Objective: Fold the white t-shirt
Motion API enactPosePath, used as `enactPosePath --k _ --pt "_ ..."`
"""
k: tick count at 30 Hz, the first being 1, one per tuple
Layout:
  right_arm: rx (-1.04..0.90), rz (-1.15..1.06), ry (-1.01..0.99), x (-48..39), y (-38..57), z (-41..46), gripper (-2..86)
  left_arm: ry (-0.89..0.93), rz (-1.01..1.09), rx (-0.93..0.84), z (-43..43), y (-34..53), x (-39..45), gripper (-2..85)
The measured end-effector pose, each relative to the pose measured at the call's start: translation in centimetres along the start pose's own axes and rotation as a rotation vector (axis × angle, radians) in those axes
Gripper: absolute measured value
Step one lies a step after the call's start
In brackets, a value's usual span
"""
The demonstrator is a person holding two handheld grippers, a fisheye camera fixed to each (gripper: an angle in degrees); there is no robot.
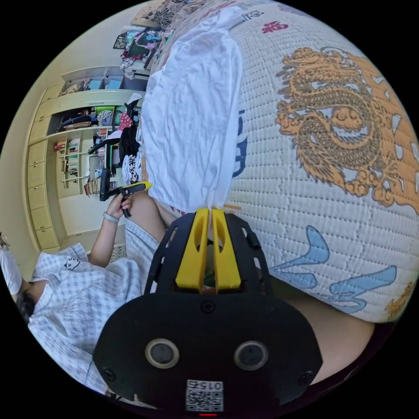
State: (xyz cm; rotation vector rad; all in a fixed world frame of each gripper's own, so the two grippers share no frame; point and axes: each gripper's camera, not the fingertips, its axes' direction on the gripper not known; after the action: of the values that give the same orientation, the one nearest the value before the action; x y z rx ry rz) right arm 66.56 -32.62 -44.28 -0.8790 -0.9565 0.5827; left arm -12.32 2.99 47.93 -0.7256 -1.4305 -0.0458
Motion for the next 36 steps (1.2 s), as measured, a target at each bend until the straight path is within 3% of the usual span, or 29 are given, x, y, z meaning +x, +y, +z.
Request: enactPosePath --k 4,7,10,13,15,17,23,27,31,36 --pt "0.011 -0.008 0.016 0.2 -0.2 -2.7 0.2 -0.045 0.080 -0.044 -2.4 -0.3 -0.1 3.1" --pt "0.075 -0.026 0.013 -0.2 2.1 -6.5 -0.1 0.158 0.083 -0.052 -5.1 1.2 -1.8 0.7" --pt "0.146 -0.023 -0.084 0.0 5.6 -10.5 -0.3 0.283 0.054 0.057 -9.7 4.6 -4.0 0.0" --pt "0.258 -0.010 -0.200 0.4 8.8 -14.2 -0.3 0.528 -0.029 0.264 -14.6 7.9 -7.4 -0.4" --pt "0.327 -0.009 -0.291 0.9 8.3 -17.0 -0.3 0.700 -0.062 0.410 -18.3 7.1 -10.3 -0.5" --pt "0.390 -0.076 -0.294 -0.5 4.1 -21.7 -0.3 0.751 -0.035 0.482 -21.9 4.0 -11.2 -0.6" --pt "0.528 -0.265 -0.147 -14.3 -10.7 -37.5 -0.3 0.713 0.089 0.685 -41.5 -8.3 -8.5 -0.6" --pt "0.643 -0.376 -0.058 -23.9 -11.9 -44.8 -0.2 0.635 0.206 0.797 -53.2 -8.8 -4.9 -0.6" --pt "0.652 -0.530 0.006 -28.7 -8.8 -48.2 -0.2 0.594 0.355 0.803 -56.4 -5.8 -3.8 -0.5" --pt "0.582 -0.622 -0.038 -25.4 -2.5 -45.9 -0.1 0.608 0.437 0.685 -50.2 -0.6 -6.0 -0.4"
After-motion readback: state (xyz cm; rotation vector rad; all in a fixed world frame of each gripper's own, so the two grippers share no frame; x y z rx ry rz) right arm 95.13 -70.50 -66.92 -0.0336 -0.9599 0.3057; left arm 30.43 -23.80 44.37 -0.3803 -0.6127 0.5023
